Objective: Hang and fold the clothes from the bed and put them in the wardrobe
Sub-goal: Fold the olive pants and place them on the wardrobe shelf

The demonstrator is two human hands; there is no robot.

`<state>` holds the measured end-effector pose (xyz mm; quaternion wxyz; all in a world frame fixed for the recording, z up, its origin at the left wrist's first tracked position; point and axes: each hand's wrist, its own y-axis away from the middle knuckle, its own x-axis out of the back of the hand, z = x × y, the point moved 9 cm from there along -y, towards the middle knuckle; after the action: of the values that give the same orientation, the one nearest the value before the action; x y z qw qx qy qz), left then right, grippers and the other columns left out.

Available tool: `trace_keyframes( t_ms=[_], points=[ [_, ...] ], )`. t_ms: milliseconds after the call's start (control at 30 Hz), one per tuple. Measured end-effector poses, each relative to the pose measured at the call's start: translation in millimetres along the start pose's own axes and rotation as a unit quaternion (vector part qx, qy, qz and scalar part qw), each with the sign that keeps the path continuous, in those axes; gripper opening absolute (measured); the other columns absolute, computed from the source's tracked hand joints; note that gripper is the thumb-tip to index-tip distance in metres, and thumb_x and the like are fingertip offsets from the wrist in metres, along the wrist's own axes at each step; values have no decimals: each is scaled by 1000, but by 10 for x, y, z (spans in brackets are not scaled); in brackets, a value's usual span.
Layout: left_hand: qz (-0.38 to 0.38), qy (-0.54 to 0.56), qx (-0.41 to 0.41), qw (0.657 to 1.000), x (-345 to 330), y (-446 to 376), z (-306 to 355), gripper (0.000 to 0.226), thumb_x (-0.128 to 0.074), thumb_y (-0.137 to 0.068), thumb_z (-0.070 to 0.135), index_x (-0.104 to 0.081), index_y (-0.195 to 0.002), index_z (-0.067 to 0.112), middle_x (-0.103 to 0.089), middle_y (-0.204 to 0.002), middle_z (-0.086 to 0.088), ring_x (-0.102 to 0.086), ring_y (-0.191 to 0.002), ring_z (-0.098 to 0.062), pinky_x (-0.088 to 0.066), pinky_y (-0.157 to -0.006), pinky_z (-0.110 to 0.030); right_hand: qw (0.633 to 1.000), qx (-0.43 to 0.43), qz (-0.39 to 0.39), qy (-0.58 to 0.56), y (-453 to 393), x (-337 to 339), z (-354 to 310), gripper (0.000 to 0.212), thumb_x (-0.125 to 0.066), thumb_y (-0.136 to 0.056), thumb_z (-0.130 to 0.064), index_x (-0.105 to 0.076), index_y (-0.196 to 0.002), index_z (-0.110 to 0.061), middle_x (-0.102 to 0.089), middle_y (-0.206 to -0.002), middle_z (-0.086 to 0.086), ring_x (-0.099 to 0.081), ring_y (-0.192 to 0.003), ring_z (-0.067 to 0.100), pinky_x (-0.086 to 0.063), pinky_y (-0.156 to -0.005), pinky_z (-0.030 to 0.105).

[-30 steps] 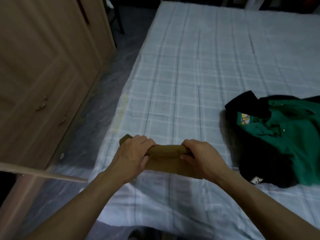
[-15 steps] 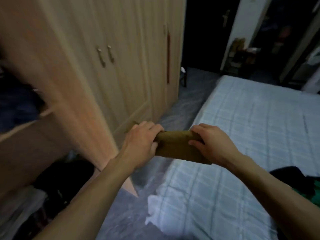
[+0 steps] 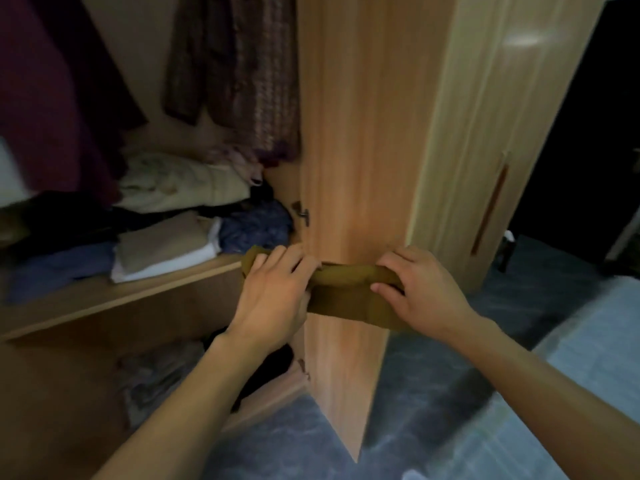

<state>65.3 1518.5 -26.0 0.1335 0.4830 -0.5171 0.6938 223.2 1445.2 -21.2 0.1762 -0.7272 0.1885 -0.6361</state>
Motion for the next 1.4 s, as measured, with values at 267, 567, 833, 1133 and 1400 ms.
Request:
trace_keyframes(
  t_ms=[267, 567, 833, 1133, 1400],
  points=[
    [-10, -44, 105, 993, 146, 325, -936, 41, -73, -71, 12, -63, -110, 18, -61, -108, -3, -54, -96, -30, -35, -73, -37, 992, 103, -31, -62, -808, -633, -616, 18, -71, -85, -31, -61, -96, -20, -60, -94, -3, -56, -87, 20, -42, -73, 33],
    [-19, -113, 197, 974, -70, 111, -1712, 34, -70, -76, 15, -62, -109, 19, -61, -101, -2, -56, -91, -29, -38, -71, -38, 973, 190, -38, -126, -1837, -1280, -691, 18, -68, -88, -33, -60, -98, -21, -58, -94, -1, -55, -92, 23, -43, -78, 43],
    [-1, -142, 251, 957, -69, 43, -2360, 29, -73, -77, 13, -62, -103, 20, -59, -94, 1, -53, -86, -26, -27, -70, -33, 957, 234, -45, -167, -2514, -1785, -967, 16, -64, -91, -31, -59, -101, -20, -59, -99, 0, -55, -96, 24, -42, -80, 41],
    [35, -127, 295, 946, -279, 263, -3519, 22, -69, -88, 14, -65, -110, 16, -62, -97, -3, -58, -89, -29, -39, -71, -37, 947, 259, -60, -179, -3369, -2481, -1563, 12, -63, -94, -28, -63, -100, -18, -62, -97, -1, -56, -93, 21, -43, -80, 38],
    [37, -85, 277, 956, -428, 194, -4504, 21, -55, -92, 22, -64, -108, 14, -64, -97, -5, -60, -87, -29, -49, -73, -45, 953, 235, -76, -176, -4019, -2944, -1903, 15, -59, -97, -29, -62, -105, -17, -63, -99, -1, -56, -94, 16, -43, -83, 37]
  ],
)
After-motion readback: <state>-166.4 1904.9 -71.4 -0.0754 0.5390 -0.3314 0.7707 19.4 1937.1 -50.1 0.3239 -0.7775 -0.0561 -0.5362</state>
